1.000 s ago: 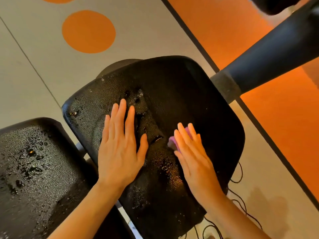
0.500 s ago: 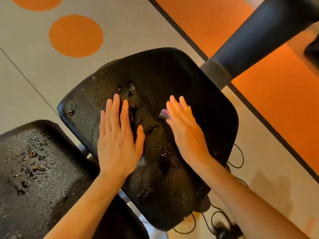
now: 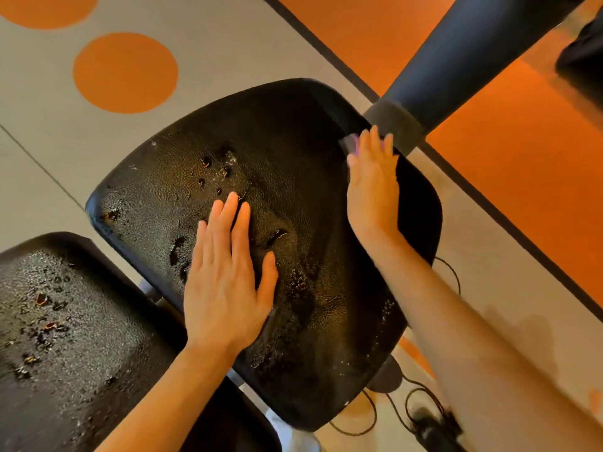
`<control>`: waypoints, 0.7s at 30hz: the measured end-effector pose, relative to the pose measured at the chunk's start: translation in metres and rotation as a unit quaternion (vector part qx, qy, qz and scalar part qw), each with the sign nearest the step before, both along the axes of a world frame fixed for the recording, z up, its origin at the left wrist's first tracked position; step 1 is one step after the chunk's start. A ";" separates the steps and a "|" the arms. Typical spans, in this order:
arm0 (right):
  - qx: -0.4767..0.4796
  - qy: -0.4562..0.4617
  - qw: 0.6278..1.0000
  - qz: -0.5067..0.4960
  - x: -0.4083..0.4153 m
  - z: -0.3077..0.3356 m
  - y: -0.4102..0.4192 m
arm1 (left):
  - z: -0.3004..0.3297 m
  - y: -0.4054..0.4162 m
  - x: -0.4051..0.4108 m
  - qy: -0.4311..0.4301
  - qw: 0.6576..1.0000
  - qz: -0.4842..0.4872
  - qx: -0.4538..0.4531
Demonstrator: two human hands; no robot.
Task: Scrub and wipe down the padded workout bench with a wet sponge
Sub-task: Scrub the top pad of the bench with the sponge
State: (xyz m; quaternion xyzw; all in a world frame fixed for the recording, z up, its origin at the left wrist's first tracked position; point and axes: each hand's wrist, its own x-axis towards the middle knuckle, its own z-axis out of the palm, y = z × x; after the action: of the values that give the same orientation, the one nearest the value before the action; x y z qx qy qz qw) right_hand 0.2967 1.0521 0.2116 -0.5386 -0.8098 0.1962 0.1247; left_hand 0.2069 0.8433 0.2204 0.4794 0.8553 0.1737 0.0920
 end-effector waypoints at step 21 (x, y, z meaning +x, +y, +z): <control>0.018 -0.074 0.997 0.011 0.035 0.002 -0.002 | -0.001 -0.004 0.002 0.022 1.000 -0.002 0.008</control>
State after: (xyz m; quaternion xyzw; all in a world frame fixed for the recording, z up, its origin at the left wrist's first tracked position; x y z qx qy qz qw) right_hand 0.3313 1.0501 0.2135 -0.5407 -0.8259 0.1424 0.0720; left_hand 0.2087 0.8394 0.2192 0.4856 0.8547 0.1696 0.0699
